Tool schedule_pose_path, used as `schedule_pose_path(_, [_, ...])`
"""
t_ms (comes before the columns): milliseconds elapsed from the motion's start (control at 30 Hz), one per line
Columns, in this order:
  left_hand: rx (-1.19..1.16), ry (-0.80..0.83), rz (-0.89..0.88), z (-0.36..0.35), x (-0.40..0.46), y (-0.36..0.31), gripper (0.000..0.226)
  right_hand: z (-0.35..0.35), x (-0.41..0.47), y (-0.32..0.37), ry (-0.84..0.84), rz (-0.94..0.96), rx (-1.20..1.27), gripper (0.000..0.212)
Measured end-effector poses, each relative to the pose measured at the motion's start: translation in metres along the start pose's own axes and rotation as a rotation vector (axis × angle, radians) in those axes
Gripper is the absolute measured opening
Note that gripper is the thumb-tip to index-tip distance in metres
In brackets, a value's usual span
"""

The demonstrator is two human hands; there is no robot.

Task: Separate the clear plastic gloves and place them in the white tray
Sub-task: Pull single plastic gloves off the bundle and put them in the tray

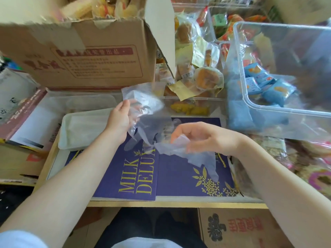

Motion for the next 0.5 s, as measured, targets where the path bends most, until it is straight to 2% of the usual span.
schedule_pose_path(67, [0.001, 0.040, -0.022, 0.000, -0.002, -0.001, 0.037, 0.000, 0.000, 0.006, 0.003, 0.000, -0.051, 0.025])
schedule_pose_path(133, [0.025, 0.204, -0.012, -0.005, -0.010, -0.003, 0.035, 0.001, 0.004, 0.008, -0.063, 0.001, -0.090, 0.024])
schedule_pose_path(200, [0.144, 0.424, 0.020, -0.010, -0.026, -0.006, 0.030, 0.004, 0.011, 0.006, -0.221, -0.001, -0.173, 0.026])
schedule_pose_path(267, [0.173, 0.584, 0.072, -0.012, -0.039, -0.006, 0.027, 0.007, 0.021, 0.001, -0.425, 0.036, -0.387, 0.028])
schedule_pose_path(367, [0.114, 0.653, 0.160, -0.011, -0.050, 0.001, 0.042, 0.005, 0.030, -0.010, -0.612, 0.103, -0.672, 0.024])
schedule_pose_path(433, [0.131, 0.656, 0.163, -0.013, -0.056, 0.004, 0.038, 0.001, 0.033, -0.012, -0.619, 0.136, -0.725, 0.023])
schedule_pose_path(500, [0.104, 0.665, 0.192, -0.018, -0.064, 0.007, 0.032, -0.001, 0.036, -0.009, -0.589, 0.087, -0.708, 0.024])
Point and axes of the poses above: each hand's wrist, its own x-axis towards the middle knuckle, its own z-axis out of the back of the hand, y = z × x, the point moved 1 cm from there along x, towards the middle knuckle, and after that the axes turned 3 degrees about z, right-handed, at the moved point
